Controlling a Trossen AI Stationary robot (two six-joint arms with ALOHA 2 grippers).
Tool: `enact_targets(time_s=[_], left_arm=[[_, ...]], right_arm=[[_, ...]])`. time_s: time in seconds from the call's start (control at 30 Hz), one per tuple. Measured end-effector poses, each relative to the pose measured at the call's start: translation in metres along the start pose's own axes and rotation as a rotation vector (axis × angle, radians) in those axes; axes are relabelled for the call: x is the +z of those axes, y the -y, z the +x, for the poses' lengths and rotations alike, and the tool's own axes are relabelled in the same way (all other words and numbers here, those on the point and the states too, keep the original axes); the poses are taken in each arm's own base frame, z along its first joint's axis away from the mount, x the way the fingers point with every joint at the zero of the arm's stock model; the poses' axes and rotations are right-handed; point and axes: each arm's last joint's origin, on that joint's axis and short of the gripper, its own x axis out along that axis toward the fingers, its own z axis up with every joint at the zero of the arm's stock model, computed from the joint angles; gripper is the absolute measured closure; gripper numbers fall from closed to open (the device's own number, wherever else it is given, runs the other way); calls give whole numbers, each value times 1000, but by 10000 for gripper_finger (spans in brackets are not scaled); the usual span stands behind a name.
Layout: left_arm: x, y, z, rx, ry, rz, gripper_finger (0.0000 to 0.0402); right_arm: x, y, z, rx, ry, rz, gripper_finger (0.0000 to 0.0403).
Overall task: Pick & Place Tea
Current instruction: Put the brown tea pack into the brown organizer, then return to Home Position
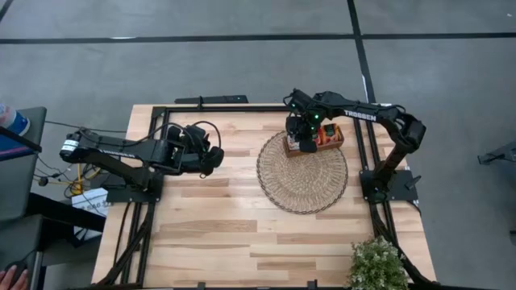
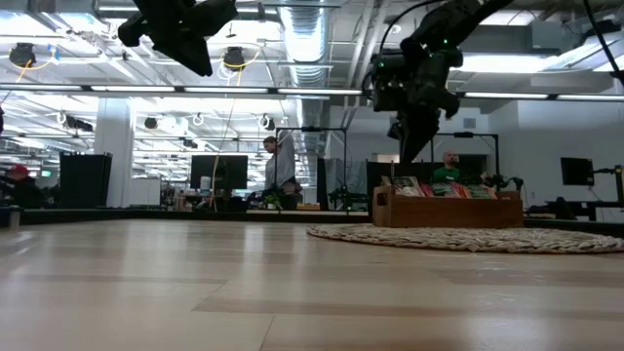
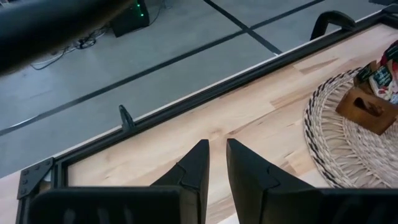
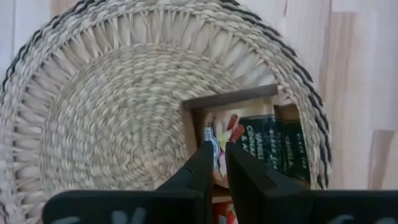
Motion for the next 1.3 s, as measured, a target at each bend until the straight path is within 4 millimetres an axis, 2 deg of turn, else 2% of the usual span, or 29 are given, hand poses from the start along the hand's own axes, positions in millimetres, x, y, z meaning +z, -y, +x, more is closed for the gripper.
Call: enact_targets(time_s=[0.4, 0.63, 0.77, 0.83, 1.07, 1.2, 1.3], left_arm=[[0, 0, 0, -3, 2, -6, 353], [1, 1, 0, -11, -2, -12, 353], [0, 1, 0, -18, -10, -13, 353], [0, 1, 0, -19, -10, -14, 353], [1, 2, 0, -24, -11, -17, 353], [1, 2, 0, -24, -11, 22, 353], [1, 0, -4, -49, -16, 103, 353]], right_arm=[[-10, -6, 25, -46, -50, 3, 375], [-14, 2, 56, -20, -141, 54, 375], [-12, -4, 58, 11, -185, 51, 375], [-10, -7, 51, 10, -182, 44, 375], [2, -19, 8, -115, -96, -10, 375], [-5, -31, -18, -147, -101, 5, 375], [-16, -46, -47, -158, -99, 7, 375]])
